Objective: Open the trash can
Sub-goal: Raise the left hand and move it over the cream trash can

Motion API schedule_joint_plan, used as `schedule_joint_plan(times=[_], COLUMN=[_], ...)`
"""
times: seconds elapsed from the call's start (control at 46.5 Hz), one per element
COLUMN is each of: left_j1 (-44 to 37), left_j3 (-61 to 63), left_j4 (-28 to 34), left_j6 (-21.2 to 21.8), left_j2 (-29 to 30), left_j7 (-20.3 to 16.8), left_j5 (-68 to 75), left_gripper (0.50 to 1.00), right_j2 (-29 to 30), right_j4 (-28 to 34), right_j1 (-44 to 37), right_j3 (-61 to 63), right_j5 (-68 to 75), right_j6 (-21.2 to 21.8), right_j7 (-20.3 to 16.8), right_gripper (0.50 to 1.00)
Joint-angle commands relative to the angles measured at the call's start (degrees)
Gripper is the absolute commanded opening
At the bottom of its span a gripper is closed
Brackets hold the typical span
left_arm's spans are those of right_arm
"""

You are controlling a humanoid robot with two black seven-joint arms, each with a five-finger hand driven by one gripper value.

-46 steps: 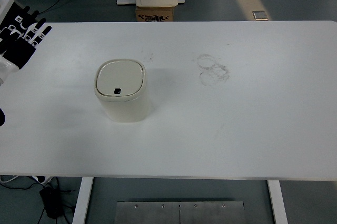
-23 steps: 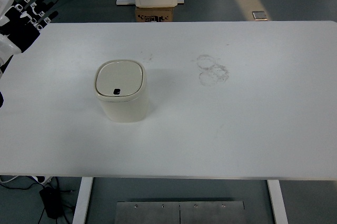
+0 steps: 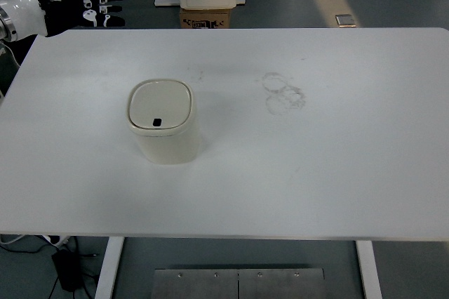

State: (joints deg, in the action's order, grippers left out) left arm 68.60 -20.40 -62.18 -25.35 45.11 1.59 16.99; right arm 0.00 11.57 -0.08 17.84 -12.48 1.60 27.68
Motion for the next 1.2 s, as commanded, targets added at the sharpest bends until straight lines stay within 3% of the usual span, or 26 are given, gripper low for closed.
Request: schedule_joint_plan(times=[0.0, 0.301, 0.452, 0.602, 1.183], left_j1=[3.9, 8.75, 8.83, 10.41, 14.11], left_j3=[4.22, 10.82, 11.44, 12.4, 12.58], left_j4=[-0.66, -3.99, -7.51, -10.68, -10.94], left_j6=[-1.98, -9.65, -9.65, -9.65, -9.65], left_j2=[0.07, 0.86, 2.35, 4.37, 0.95], left_j7=[-0.01, 2.89, 3.24, 6.75, 7.81], left_j5=[1.64, 13.14, 17.72, 19.92, 22.12], left_gripper=[1.0, 1.0, 1.0, 1.0, 1.0], right_j2=[0.0, 0.0, 0.0, 0.0, 0.0], right_j4=[0.03, 0.03, 0.03, 0.03, 0.03], right_j1=[-0.01, -0.01, -0.01, -0.01, -0.01], right_j3=[0.0, 0.0, 0.0, 0.0, 0.0], right_j5=[0.0, 0.0, 0.0, 0.0, 0.0], right_j6=[-0.01, -0.01, -0.01, -0.01, -0.01], right_j7=[0.01, 0.01, 0.01, 0.01, 0.01], right_gripper=[0.991, 0.991, 0.991, 0.991, 0.991])
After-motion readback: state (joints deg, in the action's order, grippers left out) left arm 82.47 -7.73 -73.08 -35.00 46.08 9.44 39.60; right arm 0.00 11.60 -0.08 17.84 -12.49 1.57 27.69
